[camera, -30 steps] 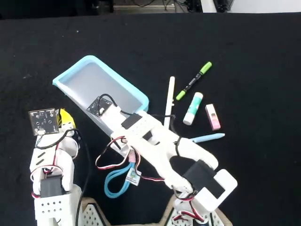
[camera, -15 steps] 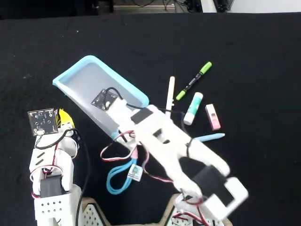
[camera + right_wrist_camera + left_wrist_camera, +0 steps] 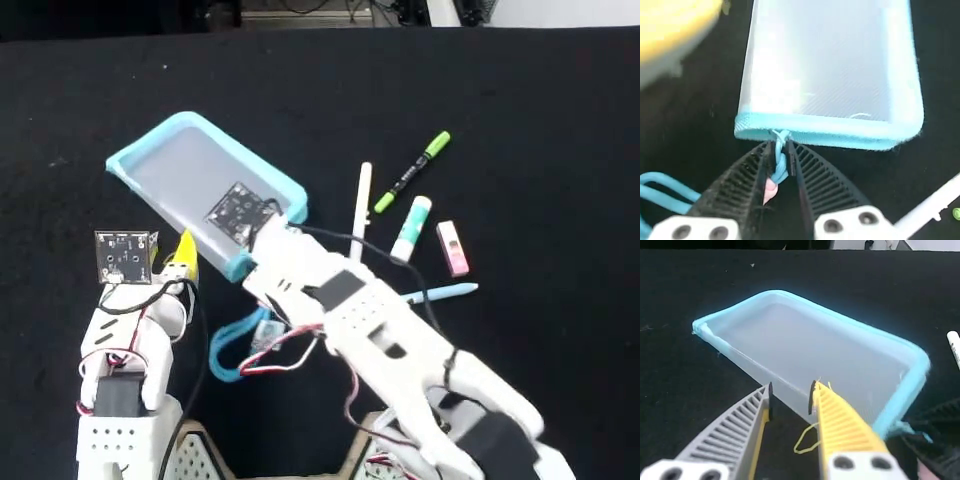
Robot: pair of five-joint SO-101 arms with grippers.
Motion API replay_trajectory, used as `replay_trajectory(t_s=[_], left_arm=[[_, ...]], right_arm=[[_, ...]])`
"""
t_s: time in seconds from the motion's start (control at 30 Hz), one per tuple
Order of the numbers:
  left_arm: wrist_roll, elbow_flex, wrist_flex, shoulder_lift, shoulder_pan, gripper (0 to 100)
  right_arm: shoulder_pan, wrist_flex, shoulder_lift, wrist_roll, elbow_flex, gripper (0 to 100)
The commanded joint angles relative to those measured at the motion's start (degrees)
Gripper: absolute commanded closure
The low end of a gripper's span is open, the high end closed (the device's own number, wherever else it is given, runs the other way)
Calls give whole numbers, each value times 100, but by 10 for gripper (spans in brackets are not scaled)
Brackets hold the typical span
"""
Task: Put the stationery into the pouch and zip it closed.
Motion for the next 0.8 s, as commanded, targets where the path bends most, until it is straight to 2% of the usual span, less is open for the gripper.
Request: replay_trajectory(t_s=[0.0,0.3,0.4,0.53,0.77], left_arm=[[35,119,26,-35,101,852],[352,-127,53,-44,268,850],[352,-400,589,-44,558,844],[352,-831,1459,-44,1138,783],[334,-699,1327,-44,1138,783]], right_arm=[[-35,-589,-699,-554,189,988],[-44,-624,-901,-589,198,988],[-26,-633,-901,-589,198,988],[-26,-633,-901,-589,198,988],[-44,-633,-901,-589,207,988]])
